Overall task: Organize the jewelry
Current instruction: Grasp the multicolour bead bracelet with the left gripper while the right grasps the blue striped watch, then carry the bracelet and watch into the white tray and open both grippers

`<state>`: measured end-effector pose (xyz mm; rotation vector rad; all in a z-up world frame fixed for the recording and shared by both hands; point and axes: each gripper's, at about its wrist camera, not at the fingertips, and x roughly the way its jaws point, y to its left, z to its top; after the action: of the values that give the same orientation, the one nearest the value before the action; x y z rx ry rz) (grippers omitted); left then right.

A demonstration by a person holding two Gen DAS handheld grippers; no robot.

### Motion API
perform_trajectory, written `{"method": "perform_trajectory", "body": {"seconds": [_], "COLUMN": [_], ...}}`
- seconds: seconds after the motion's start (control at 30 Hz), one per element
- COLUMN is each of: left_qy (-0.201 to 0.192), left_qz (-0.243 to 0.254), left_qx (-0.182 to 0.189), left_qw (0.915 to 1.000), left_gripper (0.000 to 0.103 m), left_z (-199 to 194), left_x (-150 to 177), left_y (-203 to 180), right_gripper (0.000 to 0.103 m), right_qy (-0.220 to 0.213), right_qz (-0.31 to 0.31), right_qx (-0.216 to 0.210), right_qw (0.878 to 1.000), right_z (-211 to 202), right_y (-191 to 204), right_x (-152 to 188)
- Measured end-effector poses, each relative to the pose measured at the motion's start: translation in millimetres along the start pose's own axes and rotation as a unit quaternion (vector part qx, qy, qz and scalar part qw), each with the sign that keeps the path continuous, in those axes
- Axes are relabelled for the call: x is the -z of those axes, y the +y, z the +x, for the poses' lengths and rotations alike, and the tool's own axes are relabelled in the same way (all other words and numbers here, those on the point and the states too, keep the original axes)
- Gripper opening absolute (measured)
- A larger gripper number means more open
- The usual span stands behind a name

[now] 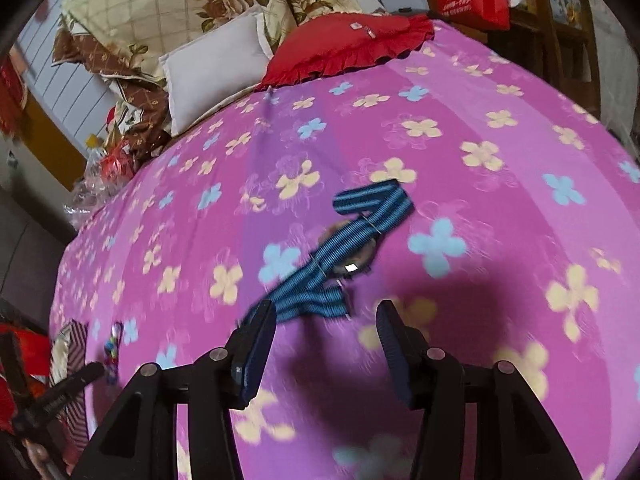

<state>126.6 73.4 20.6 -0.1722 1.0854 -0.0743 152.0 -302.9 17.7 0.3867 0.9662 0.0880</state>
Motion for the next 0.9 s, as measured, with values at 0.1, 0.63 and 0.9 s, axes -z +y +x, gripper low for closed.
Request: {"method": "perform_trajectory", "body": {"seconds": [0.1, 0.63, 0.9], "left_qy": [0.002, 0.012, 0.025], "left_qz": [0.017, 0.022, 0.004], "left_qx": [-0.005, 0.003, 0.048], "left_qw": [0.9998, 0.9997, 0.9985], "left_gripper": [0.051, 0.008, 0.008], "left_z": [11, -1, -34], "left_x": [-4, 24, 83], "left_y": [-6, -18, -7], "right_gripper": [0.051, 0.014, 0.013], "right_qy": [0.010, 0.027, 0.088], "right_qz": [-0.012, -0.050, -0.123], "right_qx": [-0.004, 0.034, -0.047], "right_qw": [1.000, 0.998, 0.987], "right_z": [13, 32, -17], "right_y": [9, 45, 49], "right_x": [-6, -3, 86]}}
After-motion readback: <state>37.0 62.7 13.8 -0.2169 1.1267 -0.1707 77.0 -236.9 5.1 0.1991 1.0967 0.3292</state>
